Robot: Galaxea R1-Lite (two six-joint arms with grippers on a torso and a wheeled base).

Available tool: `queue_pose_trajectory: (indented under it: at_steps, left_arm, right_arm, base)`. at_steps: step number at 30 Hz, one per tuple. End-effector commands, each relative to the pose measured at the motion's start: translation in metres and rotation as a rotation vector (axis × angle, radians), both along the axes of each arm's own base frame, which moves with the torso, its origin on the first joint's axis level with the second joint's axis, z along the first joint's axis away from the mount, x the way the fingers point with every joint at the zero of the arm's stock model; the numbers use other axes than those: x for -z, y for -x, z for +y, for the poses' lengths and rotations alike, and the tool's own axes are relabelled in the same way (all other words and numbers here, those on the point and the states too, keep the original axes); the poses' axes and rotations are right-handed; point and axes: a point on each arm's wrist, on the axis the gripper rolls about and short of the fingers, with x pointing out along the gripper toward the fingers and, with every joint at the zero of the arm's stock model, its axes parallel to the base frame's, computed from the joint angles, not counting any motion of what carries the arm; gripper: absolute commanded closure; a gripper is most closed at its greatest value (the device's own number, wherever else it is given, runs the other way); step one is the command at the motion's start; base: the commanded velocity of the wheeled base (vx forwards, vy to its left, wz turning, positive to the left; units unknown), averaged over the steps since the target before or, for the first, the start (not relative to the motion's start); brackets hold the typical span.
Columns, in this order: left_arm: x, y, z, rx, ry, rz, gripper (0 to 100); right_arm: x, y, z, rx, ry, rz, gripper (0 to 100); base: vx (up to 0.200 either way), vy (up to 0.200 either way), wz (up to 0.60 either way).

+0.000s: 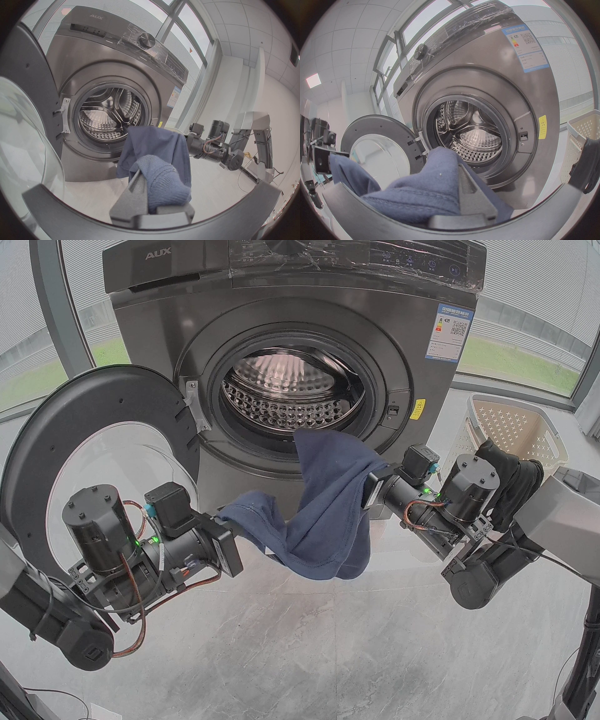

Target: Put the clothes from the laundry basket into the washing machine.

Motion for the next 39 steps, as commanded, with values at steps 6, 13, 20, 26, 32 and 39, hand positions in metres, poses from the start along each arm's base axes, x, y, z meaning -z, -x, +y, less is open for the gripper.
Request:
queue_pose_trajectory:
  at_steps: [6, 13, 20, 26, 32, 39]
  left_arm:
    - [0.044, -0.021, -0.008, -0.011, -0.042, 0.042, 100]
    - [0.047, -0.016, -0.005, -0.011, -0.053, 0.068, 0]
    - [0.071, 0.006, 0.006, -0.004, -0.120, 0.178, 0]
    - [0.089, 0.030, 0.002, 0.073, -0.176, 0.261, 0]
    - [0.093, 0.036, -0.001, 0.102, -0.190, 0.278, 0]
    - [0.076, 0.013, -0.013, 0.090, -0.117, 0.193, 0]
  right_arm:
    - [-0.015, 0.010, 0.006, -0.026, -0.020, -0.032, 100]
    - [-0.016, 0.010, 0.008, -0.031, -0.024, -0.036, 100]
    - [-0.024, 0.005, 0.008, -0.022, -0.035, -0.060, 100]
    - [-0.040, -0.006, 0.011, -0.013, -0.052, -0.093, 100]
    - [-0.043, -0.005, 0.017, -0.024, -0.052, -0.094, 100]
    - [-0.040, 0.004, 0.029, -0.042, -0.051, -0.083, 100]
  base:
    - [0.000, 0.000, 0.00]
    - [0.000, 0.000, 0.00]
    - [0.000, 0.000, 0.00]
    - [0.000, 0.000, 0.00]
    - [0.000, 0.000, 0.00]
    - [0.000, 0.000, 0.00]
